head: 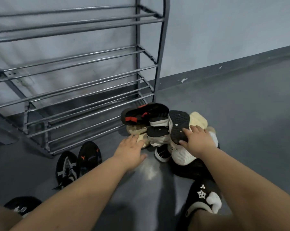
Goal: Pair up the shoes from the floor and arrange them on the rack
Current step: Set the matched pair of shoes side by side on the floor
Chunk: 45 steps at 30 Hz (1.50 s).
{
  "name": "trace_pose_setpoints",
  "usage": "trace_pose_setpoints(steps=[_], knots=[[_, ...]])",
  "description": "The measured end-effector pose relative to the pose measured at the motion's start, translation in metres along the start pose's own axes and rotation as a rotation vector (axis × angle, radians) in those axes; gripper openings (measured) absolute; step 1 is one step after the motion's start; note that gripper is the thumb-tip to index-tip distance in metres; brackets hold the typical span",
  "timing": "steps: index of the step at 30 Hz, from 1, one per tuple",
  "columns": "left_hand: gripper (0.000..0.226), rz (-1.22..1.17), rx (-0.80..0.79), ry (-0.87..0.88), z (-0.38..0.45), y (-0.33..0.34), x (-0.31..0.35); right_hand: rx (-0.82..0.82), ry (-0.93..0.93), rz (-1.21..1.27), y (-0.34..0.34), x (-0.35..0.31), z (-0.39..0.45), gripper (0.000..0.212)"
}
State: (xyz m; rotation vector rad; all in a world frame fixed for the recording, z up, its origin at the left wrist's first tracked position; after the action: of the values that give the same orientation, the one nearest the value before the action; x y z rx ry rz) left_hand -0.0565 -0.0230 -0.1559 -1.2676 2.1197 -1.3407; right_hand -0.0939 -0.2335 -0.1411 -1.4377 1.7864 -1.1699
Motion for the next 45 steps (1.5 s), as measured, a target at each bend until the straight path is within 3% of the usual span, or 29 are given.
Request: trace_pose_setpoints(steps=[4, 11, 16, 19, 21, 25, 30, 37, 40, 45], knots=[[0.062, -0.008, -0.007, 0.02, 0.022, -0.015, 0.022, -0.016, 0.107, 0.189, 0.017, 0.04, 0.005, 0.062], [0.055, -0.239, -0.104, -0.018, 0.072, -0.009, 0.058, -0.06, 0.116, 0.523, 0.051, 0.052, 0.025, 0.061], [0.043, -0.765, -0.147, -0.027, 0.099, 0.017, 0.082, -0.034, 0.056, 0.646, 0.052, 0.05, 0.037, 0.055], [0.04, -1.01, -0.087, -0.059, 0.108, 0.028, 0.082, -0.039, 0.079, 0.838, 0.053, 0.049, 0.042, 0.047], [0.045, -1.148, -0.043, -0.137, 0.111, 0.031, 0.075, -0.016, 0.113, 1.017, 0.053, 0.048, 0.044, 0.04], [0.051, -1.45, -0.049, -0.163, 0.109, 0.03, 0.07, -0.049, 0.204, 1.636, 0.061, 0.039, 0.041, 0.033], [0.05, -1.505, 0.033, -0.158, 0.082, 0.016, 0.039, -0.209, 0.123, 1.934, 0.054, -0.008, 0.021, 0.015], [0.036, -1.594, 0.106, -0.153, 0.015, 0.002, -0.037, -0.368, 0.034, 2.003, 0.048, -0.111, -0.014, 0.011], [0.039, -1.612, 0.162, -0.118, -0.017, -0.003, -0.07, -0.449, -0.066, 2.046, 0.049, -0.157, -0.03, 0.023], [0.041, -1.396, 0.283, -0.138, -0.064, 0.003, -0.1, -0.485, 0.08, 1.893, 0.056, -0.188, -0.038, 0.052]])
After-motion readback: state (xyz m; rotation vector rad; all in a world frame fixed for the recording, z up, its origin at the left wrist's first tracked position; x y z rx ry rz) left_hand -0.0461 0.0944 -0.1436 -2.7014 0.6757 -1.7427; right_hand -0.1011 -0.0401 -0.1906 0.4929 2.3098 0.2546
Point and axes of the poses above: each hand's wrist, its own z-axis towards the middle knuckle, its own y-axis out of the palm, x = y × z, the point moved 8 cm from there along z, towards the middle knuckle, and after that the axes turned 9 degrees about -x, right-handed, at the moved point
